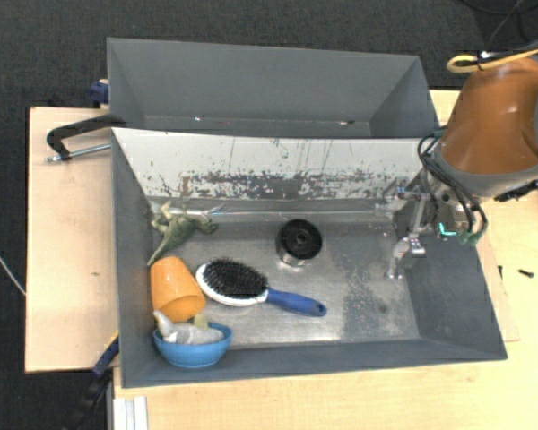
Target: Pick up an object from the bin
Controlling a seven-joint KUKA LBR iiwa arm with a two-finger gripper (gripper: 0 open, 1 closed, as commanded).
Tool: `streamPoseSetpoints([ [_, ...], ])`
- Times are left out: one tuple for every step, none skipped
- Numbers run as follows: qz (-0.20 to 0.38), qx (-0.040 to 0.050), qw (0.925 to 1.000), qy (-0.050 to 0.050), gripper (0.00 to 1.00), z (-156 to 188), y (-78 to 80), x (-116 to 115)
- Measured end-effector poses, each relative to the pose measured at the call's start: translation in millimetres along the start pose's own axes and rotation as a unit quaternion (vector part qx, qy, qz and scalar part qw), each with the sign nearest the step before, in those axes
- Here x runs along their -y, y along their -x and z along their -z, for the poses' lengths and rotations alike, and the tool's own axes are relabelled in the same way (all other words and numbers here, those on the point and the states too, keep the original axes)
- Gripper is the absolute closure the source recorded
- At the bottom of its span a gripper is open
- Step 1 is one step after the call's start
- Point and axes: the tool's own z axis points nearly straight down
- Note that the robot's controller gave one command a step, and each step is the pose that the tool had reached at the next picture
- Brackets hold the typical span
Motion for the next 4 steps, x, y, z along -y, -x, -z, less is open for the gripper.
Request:
streamPoseSetpoints([
  [0.085,0.0017,0.9964,0.001,0.0,-72,-12.9,-69],
  [0.162,0.0072,0.9868,-0.002,0.0,-88,39.5,-103],
  [0.161,0.0118,0.9868,-0.002,1.0,-86,41.7,-104],
  [0.147,0.0109,0.9891,-0.002,1.0,23,42.5,-95],
])
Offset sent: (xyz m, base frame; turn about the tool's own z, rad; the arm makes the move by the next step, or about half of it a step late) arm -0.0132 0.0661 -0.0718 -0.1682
